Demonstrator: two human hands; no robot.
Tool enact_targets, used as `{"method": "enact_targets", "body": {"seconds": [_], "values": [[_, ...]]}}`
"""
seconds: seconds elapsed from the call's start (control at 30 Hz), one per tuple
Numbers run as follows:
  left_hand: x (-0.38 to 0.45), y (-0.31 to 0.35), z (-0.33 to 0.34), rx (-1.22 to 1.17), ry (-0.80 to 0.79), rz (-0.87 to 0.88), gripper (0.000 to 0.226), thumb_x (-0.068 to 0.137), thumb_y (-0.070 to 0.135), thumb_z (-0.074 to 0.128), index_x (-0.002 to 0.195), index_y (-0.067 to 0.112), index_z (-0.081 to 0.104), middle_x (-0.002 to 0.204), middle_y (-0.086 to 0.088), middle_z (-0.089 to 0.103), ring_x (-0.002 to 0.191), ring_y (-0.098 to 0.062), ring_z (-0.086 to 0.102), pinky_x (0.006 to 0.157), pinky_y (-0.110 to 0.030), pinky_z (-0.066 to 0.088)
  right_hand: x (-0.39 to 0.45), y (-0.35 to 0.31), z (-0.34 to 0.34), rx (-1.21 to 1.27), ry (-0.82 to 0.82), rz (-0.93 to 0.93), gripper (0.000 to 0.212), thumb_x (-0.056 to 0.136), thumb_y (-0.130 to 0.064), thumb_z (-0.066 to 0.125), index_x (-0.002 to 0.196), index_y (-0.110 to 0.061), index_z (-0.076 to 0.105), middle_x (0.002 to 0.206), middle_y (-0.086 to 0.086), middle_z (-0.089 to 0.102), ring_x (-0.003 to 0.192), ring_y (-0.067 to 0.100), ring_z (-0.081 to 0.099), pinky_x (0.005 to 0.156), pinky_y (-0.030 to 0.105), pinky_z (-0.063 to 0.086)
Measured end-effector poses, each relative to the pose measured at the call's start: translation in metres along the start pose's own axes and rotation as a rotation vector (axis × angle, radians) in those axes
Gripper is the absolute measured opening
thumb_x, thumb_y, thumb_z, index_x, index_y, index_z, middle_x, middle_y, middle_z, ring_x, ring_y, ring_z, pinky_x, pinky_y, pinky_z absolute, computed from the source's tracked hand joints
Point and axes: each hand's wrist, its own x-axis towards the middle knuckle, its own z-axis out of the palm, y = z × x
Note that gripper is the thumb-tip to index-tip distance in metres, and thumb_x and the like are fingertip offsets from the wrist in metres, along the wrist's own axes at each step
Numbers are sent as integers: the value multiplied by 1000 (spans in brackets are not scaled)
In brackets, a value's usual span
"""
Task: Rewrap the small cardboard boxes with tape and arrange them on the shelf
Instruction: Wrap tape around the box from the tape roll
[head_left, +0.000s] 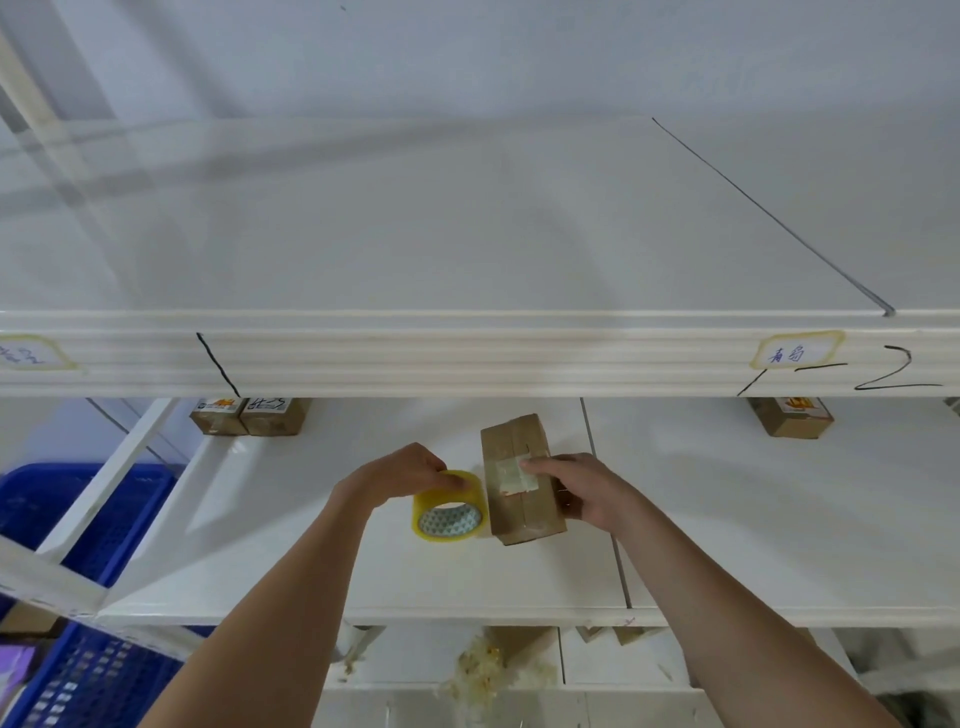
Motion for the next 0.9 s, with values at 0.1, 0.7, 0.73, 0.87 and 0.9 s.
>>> {"method": "enact_targets", "body": {"seconds": [0.1, 0.7, 0.73, 0.87, 0.9], "values": [[4, 7, 8, 97, 40, -34, 39, 83, 58, 71, 78, 20, 67, 77, 3, 62, 73, -13, 60, 65, -23, 44, -1, 5, -3, -6, 4, -3, 41, 80, -23, 84, 115, -6, 70, 101, 10, 78, 94, 27, 75, 81, 40, 62], [14, 24, 49, 454, 109, -101, 74, 65, 75, 73, 109, 16, 65, 94, 3, 64, 86, -20, 63, 75, -30, 47, 22, 43, -20, -286, 128, 135, 37, 82, -25, 84, 105, -1, 67, 97, 11, 74, 85, 23, 72, 69, 32, 60], [14, 25, 51, 457, 118, -98, 72, 67, 73, 74, 109, 16, 65, 93, 3, 63, 85, -20, 63, 75, -30, 47, 25, 46, -22, -341, 165, 125, 37, 81, -28, 85, 100, -1, 68, 92, 9, 73, 80, 20, 70, 67, 29, 57], [17, 23, 57, 407, 106, -100, 61, 61, 71, 75, 92, 20, 65, 80, 6, 62, 79, -18, 66, 70, -28, 50, 28, 52, -26, -617, 290, 53, 46, 74, -42, 86, 92, -1, 74, 84, 5, 71, 76, 15, 64, 62, 27, 50], [18, 22, 58, 394, 107, -104, 60, 58, 73, 75, 88, 22, 64, 77, 6, 61, 78, -18, 66, 70, -28, 52, 29, 54, -26, -644, 291, 38, 46, 74, -43, 86, 92, -1, 76, 84, 6, 73, 77, 17, 66, 66, 29, 53]]}}
